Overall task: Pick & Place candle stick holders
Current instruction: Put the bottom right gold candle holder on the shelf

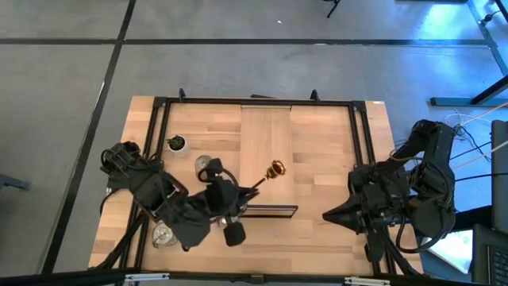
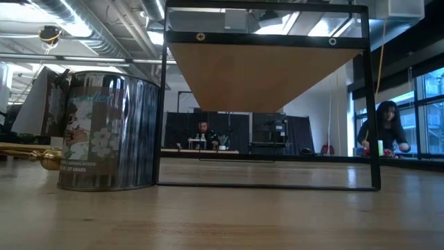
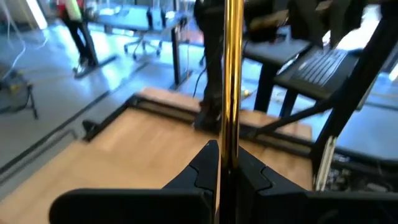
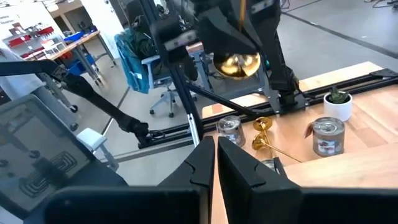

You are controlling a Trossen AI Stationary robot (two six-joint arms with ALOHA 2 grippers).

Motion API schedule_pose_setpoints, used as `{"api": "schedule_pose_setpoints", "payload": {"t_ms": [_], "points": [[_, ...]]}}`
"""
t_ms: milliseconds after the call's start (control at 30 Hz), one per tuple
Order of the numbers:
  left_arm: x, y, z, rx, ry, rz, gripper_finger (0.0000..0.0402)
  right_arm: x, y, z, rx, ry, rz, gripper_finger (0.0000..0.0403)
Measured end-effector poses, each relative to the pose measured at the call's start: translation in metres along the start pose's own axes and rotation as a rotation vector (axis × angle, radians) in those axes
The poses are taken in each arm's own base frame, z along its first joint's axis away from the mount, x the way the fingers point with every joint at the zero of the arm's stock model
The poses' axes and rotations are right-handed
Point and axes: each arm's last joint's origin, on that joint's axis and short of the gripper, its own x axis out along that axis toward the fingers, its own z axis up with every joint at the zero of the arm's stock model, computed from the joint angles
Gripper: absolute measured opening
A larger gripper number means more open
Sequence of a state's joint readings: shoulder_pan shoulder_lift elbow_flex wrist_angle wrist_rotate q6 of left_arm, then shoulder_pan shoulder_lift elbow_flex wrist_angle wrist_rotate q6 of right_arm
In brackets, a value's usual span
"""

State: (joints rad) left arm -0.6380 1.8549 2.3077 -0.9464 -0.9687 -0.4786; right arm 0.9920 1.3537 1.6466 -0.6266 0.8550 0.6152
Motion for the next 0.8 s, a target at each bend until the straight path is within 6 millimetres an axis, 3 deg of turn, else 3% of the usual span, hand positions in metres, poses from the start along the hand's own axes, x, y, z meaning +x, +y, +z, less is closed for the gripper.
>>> {"api": "schedule_pose_setpoints", "payload": {"t_ms": [133,467,667,800], "points": [[0.013,-0.007,0.001,-0.020,-0.043,-0.048,0.0013,0.001,0.000,-0.001,-0.026,0.024,0.027,0.0023],[0.072,-0.029,-0.050,-0.099,-0.105,-0.136,0.0013,-0.002,0.004,-0.004,-0.028,0.055,0.069,0.0023],[0.076,-0.017,-0.058,-0.112,-0.092,-0.181,0.0013,-0.004,0.004,-0.008,-0.029,0.081,0.063,0.0023],[0.068,0.001,-0.058,-0.145,-0.116,-0.211,0.0013,-0.004,0.003,-0.008,-0.033,0.083,0.060,0.0023]]}}
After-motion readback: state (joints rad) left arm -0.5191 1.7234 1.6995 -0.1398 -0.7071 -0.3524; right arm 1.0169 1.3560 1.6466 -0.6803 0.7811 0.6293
